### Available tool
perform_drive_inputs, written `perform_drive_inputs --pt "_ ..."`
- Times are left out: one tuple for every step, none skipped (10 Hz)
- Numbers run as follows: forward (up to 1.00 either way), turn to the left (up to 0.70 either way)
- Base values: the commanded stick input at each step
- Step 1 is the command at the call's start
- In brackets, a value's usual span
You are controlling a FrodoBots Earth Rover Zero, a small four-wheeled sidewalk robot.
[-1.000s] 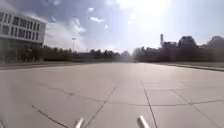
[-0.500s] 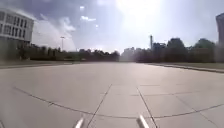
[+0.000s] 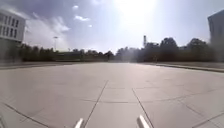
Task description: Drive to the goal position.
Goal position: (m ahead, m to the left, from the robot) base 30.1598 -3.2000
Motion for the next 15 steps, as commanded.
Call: perform_drive_inputs --pt "0.70 0.00" --pt "0.70 0.00" --pt "0.70 0.00" --pt "0.70 0.00" --pt "0.70 0.00" --pt "0.70 0.00" --pt "0.70 0.00" --pt "0.70 0.00" --pt "0.70 0.00" --pt "0.70 0.00" --pt "0.70 0.00" --pt "0.70 0.00" --pt "0.70 0.00" --pt "0.70 0.00" --pt "0.70 0.00"
